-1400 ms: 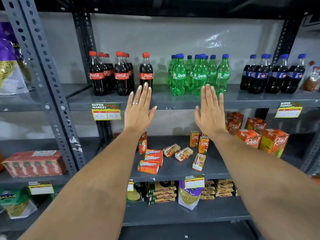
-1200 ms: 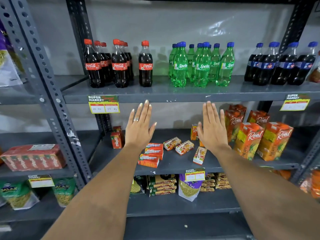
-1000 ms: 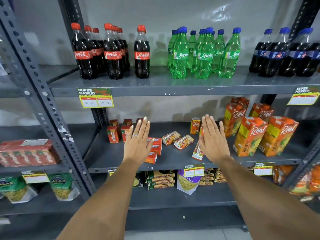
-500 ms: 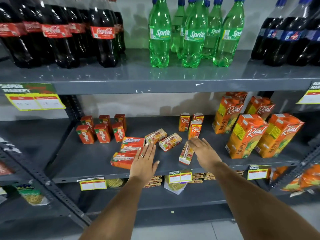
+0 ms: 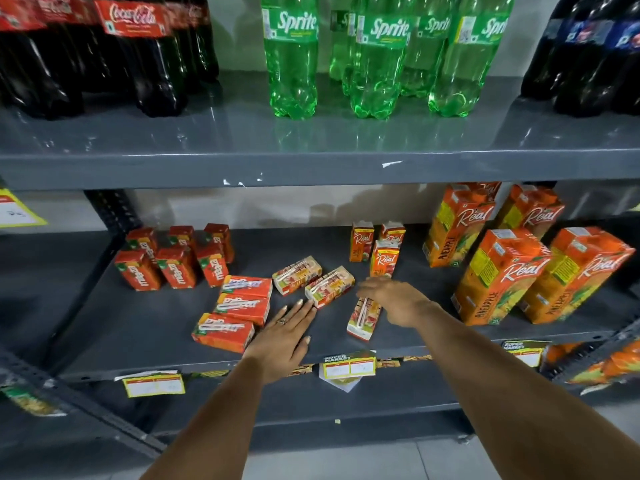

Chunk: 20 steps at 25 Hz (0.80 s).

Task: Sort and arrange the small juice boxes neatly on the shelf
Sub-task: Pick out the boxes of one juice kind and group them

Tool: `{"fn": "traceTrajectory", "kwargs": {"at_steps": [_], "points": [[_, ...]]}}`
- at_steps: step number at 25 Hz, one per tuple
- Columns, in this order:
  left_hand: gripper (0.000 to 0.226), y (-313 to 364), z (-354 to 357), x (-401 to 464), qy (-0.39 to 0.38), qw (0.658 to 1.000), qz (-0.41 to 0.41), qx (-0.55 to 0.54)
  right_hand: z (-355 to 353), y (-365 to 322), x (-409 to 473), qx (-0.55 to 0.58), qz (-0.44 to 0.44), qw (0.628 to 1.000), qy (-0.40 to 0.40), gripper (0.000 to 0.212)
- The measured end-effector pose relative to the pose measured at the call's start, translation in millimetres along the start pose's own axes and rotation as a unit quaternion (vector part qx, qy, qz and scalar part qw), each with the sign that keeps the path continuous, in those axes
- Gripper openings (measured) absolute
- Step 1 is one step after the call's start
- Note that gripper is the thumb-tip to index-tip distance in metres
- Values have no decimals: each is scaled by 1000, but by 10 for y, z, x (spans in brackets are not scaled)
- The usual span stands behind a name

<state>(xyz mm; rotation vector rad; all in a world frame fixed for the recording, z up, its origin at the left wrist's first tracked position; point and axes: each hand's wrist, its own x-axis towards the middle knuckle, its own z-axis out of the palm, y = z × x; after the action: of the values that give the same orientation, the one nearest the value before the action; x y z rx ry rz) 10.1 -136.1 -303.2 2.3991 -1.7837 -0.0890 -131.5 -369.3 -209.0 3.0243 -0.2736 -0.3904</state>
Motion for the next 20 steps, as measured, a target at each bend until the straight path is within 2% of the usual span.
{"fn": "traceTrajectory", "kwargs": {"at_steps": [4,10,15,20], "points": [[63,-7,19,-8,13,999,-29,-25,-17,93,-5,17,40,999,10,59],[65,-6,38,-13,12,998,-45,-35,88,251,-114,76,130,987,-55,70],[65,-7,44,-12,17,998,-47,-34,1,59,103,221,134,966,-31,82],[65,-1,31,-21,17,998,-49,-37,-6,-83,193,224,146,964,2,76]]}}
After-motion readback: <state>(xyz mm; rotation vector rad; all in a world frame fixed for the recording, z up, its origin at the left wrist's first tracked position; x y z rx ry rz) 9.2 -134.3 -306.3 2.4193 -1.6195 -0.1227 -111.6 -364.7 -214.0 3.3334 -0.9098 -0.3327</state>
